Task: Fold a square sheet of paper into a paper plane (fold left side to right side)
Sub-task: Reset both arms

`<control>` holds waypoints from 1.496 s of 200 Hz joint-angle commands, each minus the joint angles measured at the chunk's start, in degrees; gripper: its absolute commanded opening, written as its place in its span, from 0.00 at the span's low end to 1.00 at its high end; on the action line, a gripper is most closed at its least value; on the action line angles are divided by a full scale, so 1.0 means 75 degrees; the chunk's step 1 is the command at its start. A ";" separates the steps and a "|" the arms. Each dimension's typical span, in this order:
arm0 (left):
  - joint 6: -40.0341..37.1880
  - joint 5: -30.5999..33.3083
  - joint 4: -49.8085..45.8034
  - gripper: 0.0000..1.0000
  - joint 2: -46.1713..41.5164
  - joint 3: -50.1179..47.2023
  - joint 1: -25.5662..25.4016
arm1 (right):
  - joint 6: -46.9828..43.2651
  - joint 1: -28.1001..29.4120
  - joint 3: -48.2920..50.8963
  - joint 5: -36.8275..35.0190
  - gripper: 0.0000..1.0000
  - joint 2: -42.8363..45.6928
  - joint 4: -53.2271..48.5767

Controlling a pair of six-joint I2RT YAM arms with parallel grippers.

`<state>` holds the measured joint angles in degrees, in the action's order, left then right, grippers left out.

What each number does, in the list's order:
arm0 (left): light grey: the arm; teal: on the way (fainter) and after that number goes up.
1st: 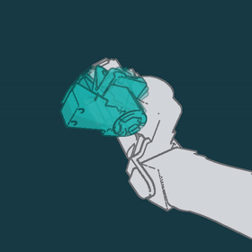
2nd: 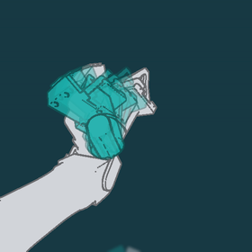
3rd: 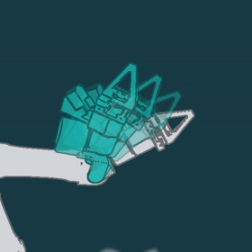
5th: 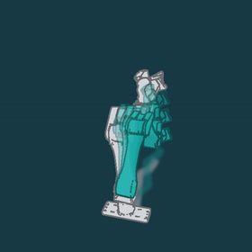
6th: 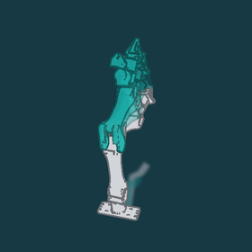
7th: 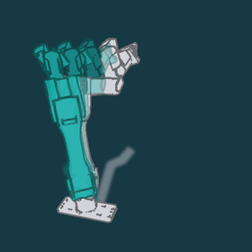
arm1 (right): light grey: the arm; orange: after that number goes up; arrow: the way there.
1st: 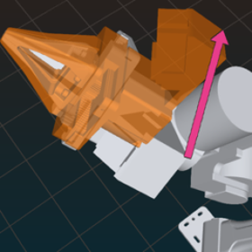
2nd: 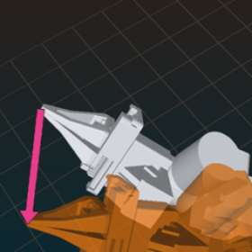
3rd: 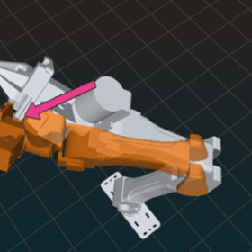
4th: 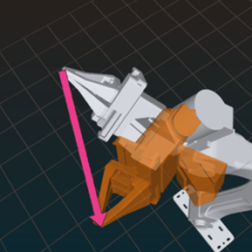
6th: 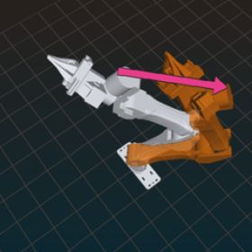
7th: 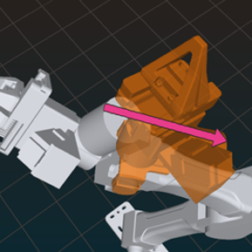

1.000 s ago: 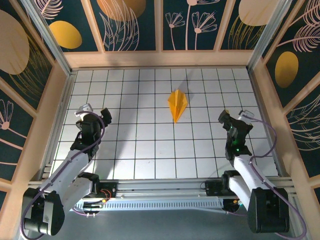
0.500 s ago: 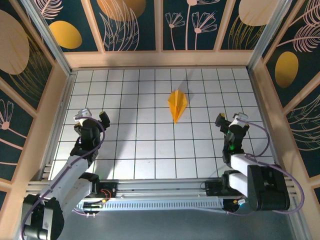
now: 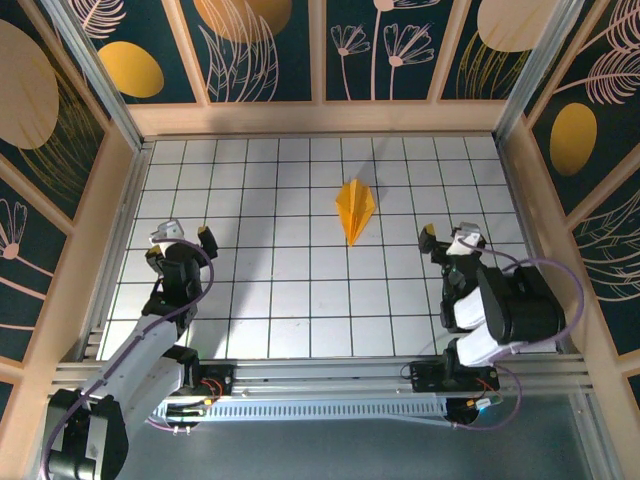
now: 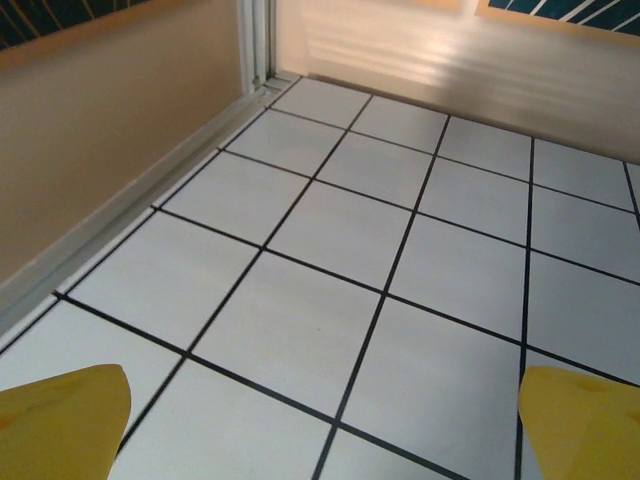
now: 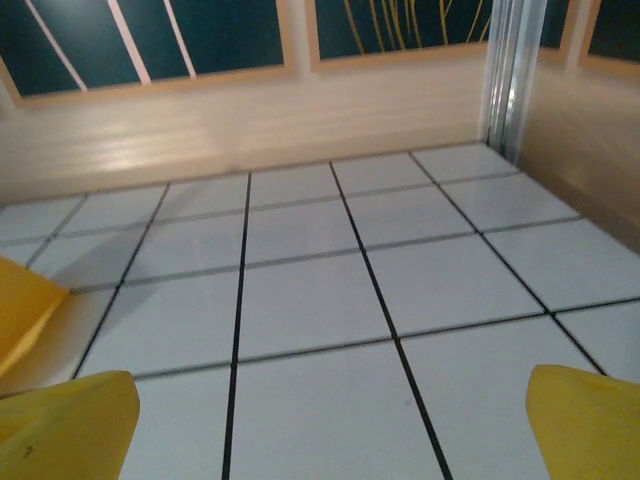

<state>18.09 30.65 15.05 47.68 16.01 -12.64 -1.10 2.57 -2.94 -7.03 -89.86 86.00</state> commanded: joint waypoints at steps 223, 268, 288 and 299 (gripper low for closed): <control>-0.2122 -0.1034 0.7276 0.99 0.3628 -0.0948 0.0424 | 0.0382 -0.0519 -0.1190 0.0434 0.99 0.0047 -0.1162; -0.1613 -0.1719 0.7742 0.99 0.4274 -0.0818 0.1373 | 0.0381 -0.0507 -0.1191 0.0442 0.99 0.0041 -0.1154; -0.1343 -0.2161 0.8374 0.99 0.4909 -0.0839 0.1689 | 0.0382 -0.0511 -0.1193 0.0423 0.99 0.0044 -0.1161; -0.1442 -0.2371 0.8548 0.99 0.5111 -0.0856 0.1686 | 0.0382 -0.0509 -0.1191 0.0421 0.99 0.0041 -0.1160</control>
<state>4.91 18.39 71.94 82.61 9.17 -0.80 1.63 -1.72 -11.51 -3.97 -90.26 76.42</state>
